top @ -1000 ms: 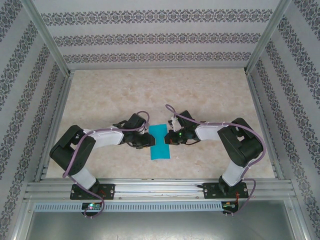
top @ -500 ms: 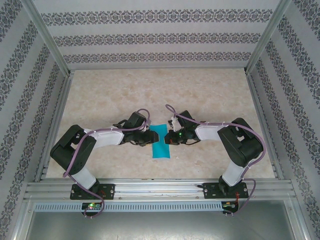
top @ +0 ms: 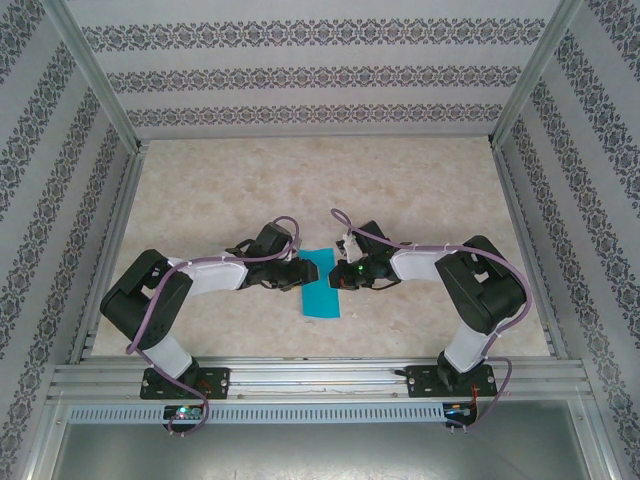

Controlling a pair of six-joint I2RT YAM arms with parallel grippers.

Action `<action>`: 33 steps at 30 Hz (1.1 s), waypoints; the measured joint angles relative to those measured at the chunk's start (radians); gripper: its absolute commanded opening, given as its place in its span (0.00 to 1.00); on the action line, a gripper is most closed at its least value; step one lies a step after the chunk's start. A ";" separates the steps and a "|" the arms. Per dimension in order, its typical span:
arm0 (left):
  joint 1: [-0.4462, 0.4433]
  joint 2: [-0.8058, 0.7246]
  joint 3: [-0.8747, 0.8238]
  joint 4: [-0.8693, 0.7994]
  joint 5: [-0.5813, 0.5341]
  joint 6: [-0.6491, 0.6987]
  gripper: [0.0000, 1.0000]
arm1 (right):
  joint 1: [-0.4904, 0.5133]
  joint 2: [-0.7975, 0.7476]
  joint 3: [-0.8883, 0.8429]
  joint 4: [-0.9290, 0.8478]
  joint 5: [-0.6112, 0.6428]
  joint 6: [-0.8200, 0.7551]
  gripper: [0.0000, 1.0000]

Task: Fold a paper plane with a square sheet of paper (fold left side to right side)
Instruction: Third fold the triangle at the center of the table.

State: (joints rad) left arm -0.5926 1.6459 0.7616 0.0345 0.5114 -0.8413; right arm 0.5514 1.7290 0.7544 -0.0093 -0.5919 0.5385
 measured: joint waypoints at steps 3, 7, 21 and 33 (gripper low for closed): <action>0.004 0.000 0.000 -0.001 -0.004 0.000 0.20 | 0.000 0.000 0.000 -0.001 0.000 0.000 0.00; 0.004 -0.002 -0.010 0.000 -0.007 -0.009 0.07 | 0.000 0.000 0.003 -0.006 0.000 -0.003 0.06; 0.004 -0.041 -0.032 0.000 -0.010 -0.124 0.00 | 0.014 -0.320 -0.075 -0.055 0.179 -0.112 0.54; 0.004 -0.041 -0.032 -0.001 -0.005 -0.156 0.00 | 0.509 -0.591 -0.261 -0.047 0.632 -0.316 0.67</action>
State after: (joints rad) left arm -0.5888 1.6051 0.7296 0.0338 0.5060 -0.9974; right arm 1.0607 1.1378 0.4931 -0.0559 0.0406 0.2226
